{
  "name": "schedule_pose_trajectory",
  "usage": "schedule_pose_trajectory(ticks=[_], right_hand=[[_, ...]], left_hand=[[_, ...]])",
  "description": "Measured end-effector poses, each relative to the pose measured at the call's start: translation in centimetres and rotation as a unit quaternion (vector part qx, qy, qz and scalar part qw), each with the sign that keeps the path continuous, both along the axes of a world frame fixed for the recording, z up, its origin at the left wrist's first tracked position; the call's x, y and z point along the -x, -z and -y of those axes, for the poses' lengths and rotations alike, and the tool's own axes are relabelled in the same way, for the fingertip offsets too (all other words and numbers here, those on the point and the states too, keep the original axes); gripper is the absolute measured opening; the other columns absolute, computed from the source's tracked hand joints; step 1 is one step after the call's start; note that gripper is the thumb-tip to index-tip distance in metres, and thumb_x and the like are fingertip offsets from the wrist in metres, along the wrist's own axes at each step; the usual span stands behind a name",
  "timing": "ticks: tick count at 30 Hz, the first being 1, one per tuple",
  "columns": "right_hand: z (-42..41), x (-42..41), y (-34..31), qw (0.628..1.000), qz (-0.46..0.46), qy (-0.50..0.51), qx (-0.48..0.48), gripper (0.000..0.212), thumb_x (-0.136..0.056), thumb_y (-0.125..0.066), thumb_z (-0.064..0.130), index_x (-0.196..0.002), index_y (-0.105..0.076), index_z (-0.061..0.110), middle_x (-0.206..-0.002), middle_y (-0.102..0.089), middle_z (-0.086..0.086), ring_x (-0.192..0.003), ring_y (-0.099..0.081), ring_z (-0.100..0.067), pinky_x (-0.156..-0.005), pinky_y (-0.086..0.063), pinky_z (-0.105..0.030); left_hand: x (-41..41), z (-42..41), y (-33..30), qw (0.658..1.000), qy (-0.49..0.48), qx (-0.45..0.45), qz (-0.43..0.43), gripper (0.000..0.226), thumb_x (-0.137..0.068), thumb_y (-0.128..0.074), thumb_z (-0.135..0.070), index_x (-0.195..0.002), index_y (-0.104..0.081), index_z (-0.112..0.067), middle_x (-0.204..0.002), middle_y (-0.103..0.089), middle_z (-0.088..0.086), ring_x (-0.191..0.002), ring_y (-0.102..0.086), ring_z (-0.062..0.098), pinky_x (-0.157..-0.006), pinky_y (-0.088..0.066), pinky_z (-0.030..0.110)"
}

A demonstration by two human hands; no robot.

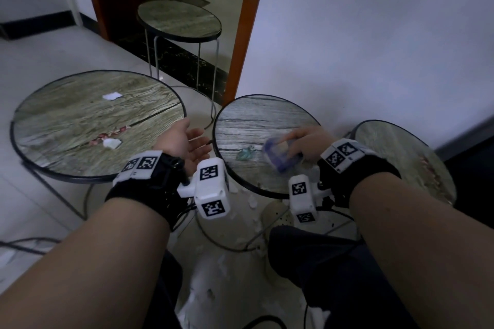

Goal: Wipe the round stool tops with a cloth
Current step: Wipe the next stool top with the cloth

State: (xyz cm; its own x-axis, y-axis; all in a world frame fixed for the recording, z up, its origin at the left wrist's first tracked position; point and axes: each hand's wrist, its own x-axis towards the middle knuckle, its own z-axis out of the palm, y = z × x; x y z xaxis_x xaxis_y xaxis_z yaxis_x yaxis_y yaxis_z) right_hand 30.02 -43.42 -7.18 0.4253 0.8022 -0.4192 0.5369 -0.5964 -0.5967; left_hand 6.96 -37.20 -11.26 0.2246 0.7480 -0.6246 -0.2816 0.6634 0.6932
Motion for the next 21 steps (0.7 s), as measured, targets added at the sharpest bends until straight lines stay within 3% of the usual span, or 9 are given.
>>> schedule_pose_trajectory(ticks=[4, 6, 11, 14, 16, 19, 21], right_hand=[[0.8, 0.3, -0.3, 0.994, -0.062, 0.040, -0.078, 0.032, -0.069, -0.065, -0.008, -0.073, -0.071, 0.023, -0.056, -0.060, 0.004, -0.055, -0.053, -0.013, -0.045, -0.043, -0.019], [1.3, 0.2, -0.3, 0.988, -0.085, 0.071, -0.110, 0.032, -0.072, -0.060, -0.013, -0.083, -0.072, 0.014, -0.053, -0.060, 0.003, -0.052, -0.054, -0.011, -0.044, -0.044, -0.017], [2.1, 0.4, 0.6, 0.994, -0.006, 0.067, -0.088, 0.035, -0.073, -0.068, -0.004, -0.103, -0.072, 0.013, -0.085, -0.063, -0.004, -0.069, -0.055, -0.012, -0.044, -0.044, -0.011], [2.2, 1.2, 0.9, 0.995, 0.049, 0.046, -0.076, 0.033, -0.077, -0.068, 0.001, -0.107, -0.070, 0.014, -0.094, -0.063, -0.004, -0.085, -0.055, -0.015, -0.065, -0.042, -0.020], [1.9, 1.9, 0.3, 0.998, 0.054, -0.001, -0.042, 0.029, -0.078, -0.068, 0.002, -0.103, -0.070, 0.015, -0.089, -0.062, -0.004, -0.082, -0.054, -0.015, -0.066, -0.042, -0.022], [1.8, 3.3, -0.7, 0.997, 0.001, -0.075, 0.020, 0.029, -0.076, -0.069, 0.001, -0.094, -0.071, 0.024, -0.070, -0.057, 0.002, -0.061, -0.050, -0.011, -0.055, -0.041, -0.021], [1.6, 3.5, -0.7, 0.998, -0.019, -0.066, -0.017, 0.031, -0.072, -0.068, -0.002, -0.082, -0.071, 0.028, -0.073, -0.060, 0.000, -0.069, -0.054, -0.014, -0.062, -0.044, -0.025]], left_hand=[[-0.1, 0.2, -0.3, 1.000, 0.000, -0.003, 0.005, 0.041, -0.098, -0.036, -0.043, -0.082, -0.054, -0.010, -0.086, -0.059, 0.009, -0.075, -0.056, 0.022, -0.060, -0.040, 0.032], [0.0, 0.3, -0.3, 1.000, 0.000, -0.004, 0.003, 0.040, -0.098, -0.037, -0.043, -0.082, -0.054, -0.009, -0.086, -0.059, 0.009, -0.075, -0.057, 0.022, -0.060, -0.040, 0.032], [0.7, 0.3, -0.2, 1.000, -0.004, -0.002, -0.004, 0.040, -0.098, -0.037, -0.042, -0.082, -0.054, -0.010, -0.087, -0.060, 0.009, -0.076, -0.056, 0.022, -0.060, -0.041, 0.031], [0.9, 0.3, -0.2, 1.000, -0.004, -0.003, -0.007, 0.039, -0.099, -0.037, -0.041, -0.082, -0.054, -0.009, -0.087, -0.060, 0.009, -0.077, -0.056, 0.022, -0.061, -0.041, 0.032], [0.9, 0.3, -0.2, 1.000, -0.005, -0.002, -0.007, 0.040, -0.099, -0.037, -0.041, -0.081, -0.054, -0.009, -0.086, -0.060, 0.009, -0.077, -0.056, 0.022, -0.061, -0.041, 0.032], [0.9, 0.2, -0.2, 1.000, -0.003, 0.001, -0.003, 0.040, -0.098, -0.037, -0.042, -0.082, -0.054, -0.010, -0.086, -0.060, 0.009, -0.076, -0.056, 0.022, -0.061, -0.040, 0.031], [0.9, 0.2, -0.2, 1.000, 0.000, 0.005, 0.001, 0.040, -0.098, -0.036, -0.043, -0.081, -0.053, -0.010, -0.085, -0.060, 0.009, -0.074, -0.055, 0.021, -0.060, -0.040, 0.031]])
